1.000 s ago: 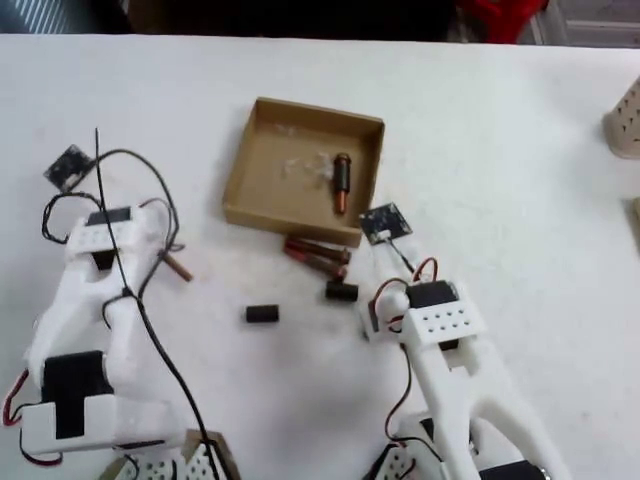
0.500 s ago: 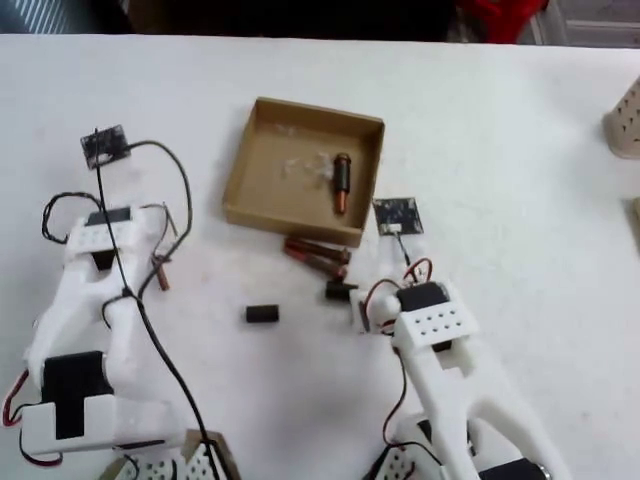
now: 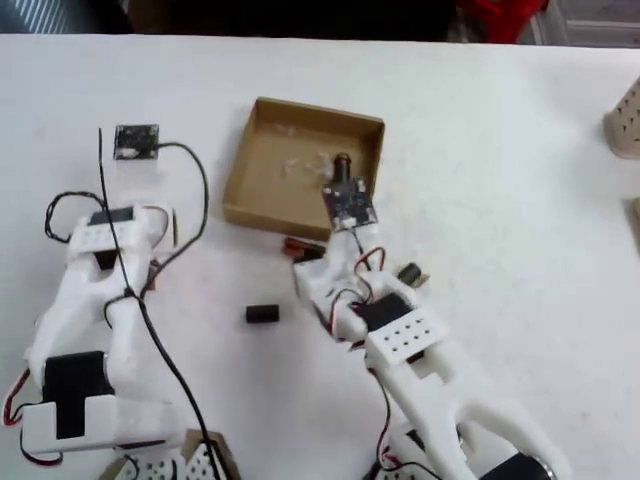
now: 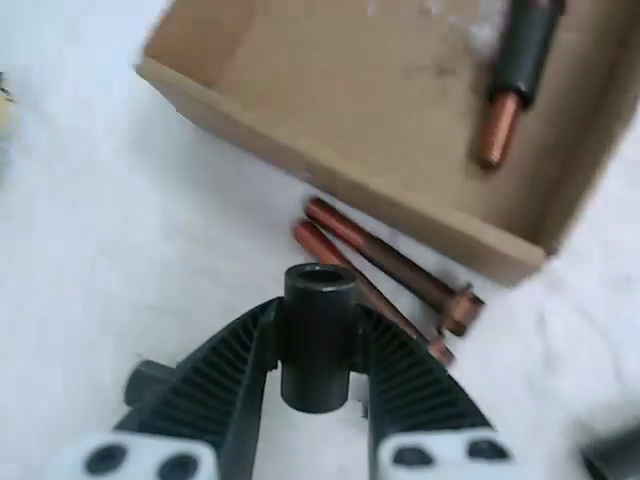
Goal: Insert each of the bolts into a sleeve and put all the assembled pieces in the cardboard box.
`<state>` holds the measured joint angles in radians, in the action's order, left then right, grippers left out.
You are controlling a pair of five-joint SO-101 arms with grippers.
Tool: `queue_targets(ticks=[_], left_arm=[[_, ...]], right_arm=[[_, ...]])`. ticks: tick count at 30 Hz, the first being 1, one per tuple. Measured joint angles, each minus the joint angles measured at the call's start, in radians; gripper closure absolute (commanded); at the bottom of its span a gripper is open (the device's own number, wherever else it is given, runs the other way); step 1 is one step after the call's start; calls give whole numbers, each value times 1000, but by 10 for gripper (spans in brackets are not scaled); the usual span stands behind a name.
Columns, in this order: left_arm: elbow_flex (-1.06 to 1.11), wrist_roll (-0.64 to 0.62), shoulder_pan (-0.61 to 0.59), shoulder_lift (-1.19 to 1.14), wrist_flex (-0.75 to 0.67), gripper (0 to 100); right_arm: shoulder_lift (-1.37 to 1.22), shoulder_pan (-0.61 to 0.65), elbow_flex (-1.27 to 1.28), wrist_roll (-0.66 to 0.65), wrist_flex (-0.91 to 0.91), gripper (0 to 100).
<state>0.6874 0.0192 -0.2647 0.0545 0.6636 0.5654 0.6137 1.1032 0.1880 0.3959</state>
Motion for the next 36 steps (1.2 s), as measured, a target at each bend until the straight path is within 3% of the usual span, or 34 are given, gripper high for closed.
queue_targets(ticks=[8,17,26,36], left_arm=[[0,38,6,0,0,977],[0,43,6,0,0,977],[0,43,6,0,0,977],[0,43,6,0,0,977]], right_arm=[[0,133,61,0,-269,981],[0,164,316,0,-879,981],[-8,163,328,0,-1000,982],[-431,163,327,0,-1528,982]])
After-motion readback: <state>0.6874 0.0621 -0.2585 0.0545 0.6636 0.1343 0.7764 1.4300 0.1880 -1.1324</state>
